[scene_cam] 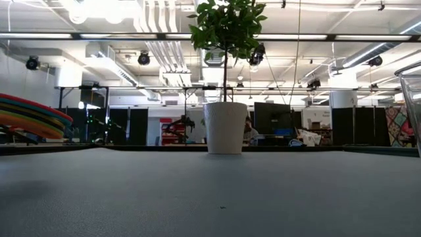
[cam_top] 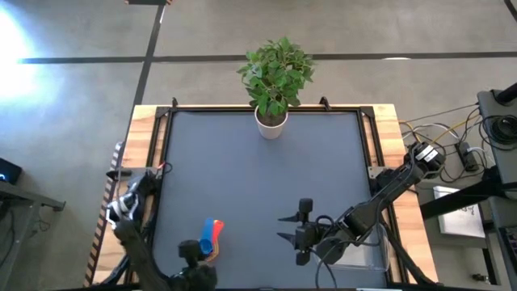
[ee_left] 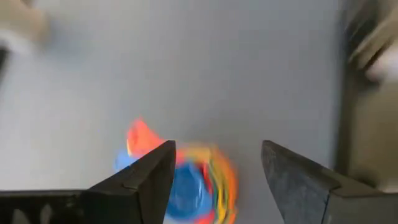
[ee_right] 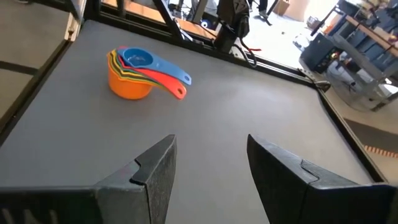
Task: Nest measuring cups in basket
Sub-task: Stack the blue measuring cup on top of the orange measuring cup
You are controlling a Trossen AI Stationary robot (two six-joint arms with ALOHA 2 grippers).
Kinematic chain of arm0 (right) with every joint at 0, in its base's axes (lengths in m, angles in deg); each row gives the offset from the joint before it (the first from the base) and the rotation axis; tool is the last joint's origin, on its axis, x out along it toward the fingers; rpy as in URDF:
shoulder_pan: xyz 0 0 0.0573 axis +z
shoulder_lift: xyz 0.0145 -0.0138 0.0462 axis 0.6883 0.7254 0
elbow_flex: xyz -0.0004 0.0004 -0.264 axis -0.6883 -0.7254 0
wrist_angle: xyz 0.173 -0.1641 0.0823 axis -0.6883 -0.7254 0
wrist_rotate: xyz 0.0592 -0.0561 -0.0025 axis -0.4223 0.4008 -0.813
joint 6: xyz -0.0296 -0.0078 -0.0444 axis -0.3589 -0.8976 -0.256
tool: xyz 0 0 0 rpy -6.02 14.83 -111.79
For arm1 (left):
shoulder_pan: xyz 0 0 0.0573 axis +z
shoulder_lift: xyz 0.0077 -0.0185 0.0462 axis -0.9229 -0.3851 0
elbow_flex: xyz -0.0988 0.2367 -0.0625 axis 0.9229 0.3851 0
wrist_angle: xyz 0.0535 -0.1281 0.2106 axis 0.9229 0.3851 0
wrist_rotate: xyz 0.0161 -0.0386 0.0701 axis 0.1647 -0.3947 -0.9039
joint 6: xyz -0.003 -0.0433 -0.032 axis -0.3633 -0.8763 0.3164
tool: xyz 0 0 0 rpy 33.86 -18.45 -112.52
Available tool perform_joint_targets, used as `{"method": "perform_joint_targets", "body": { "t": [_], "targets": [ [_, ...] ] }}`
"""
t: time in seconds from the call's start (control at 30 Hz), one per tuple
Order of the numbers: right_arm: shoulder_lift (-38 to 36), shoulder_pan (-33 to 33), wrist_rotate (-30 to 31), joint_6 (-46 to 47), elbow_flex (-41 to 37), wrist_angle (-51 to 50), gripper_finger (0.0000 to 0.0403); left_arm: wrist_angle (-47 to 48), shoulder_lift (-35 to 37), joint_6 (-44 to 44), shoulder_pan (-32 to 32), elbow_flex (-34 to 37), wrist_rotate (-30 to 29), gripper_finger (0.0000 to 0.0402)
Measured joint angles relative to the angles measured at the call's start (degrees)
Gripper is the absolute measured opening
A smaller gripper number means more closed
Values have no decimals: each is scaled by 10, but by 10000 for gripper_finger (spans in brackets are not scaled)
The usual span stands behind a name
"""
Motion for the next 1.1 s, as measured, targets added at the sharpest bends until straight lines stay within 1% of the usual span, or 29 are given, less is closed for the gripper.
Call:
{"method": "perform_joint_targets", "body": {
  "t": [0.1, 0.17, 0.23, 0.33, 0.43, 0.53, 0.6, 0.67, 0.77, 0.83, 0.9, 1.1],
  "targets": [
    [0, -1, 0, -14, 0, 0, 186, -7, 47, -19, -34, -1, -116, 213],
    [0, -1, 0, -18, 0, 0, 186, -10, 83, -53, -59, 33, -171, 200],
    [0, -1, 0, -18, 0, 0, 186, -23, 120, -91, -79, 85, -193, 185],
    [0, -1, 0, -18, 0, 1, 186, -85, 190, -119, -94, 187, -217, 164],
    [0, -2, 0, -19, 0, 4, 186, -197, 258, -95, -93, 311, -215, 150],
    [0, -4, 0, -20, 0, 5, 186, -339, 333, -29, -88, 434, -211, 142],
    [0, -6, 0, -21, -1, 5, 186, -434, 386, 7, -88, 509, -226, 140],
    [0, -8, 0, -27, -1, 4, 186, -509, 434, 30, -88, 577, -226, 139],
    [0, -9, 0, -28, -1, 5, 186, -598, 493, 40, -87, 661, -227, 138],
    [0, -9, 0, -28, -1, 5, 186, -642, 520, 33, -86, 704, -226, 139],
    [0, -9, 0, -28, -1, 5, 186, -666, 542, 22, -86, 735, -225, 139],
    [0, -9, 0, -31, -1, 5, 186, -671, 576, -44, -86, 784, -222, 139]
  ]
}}
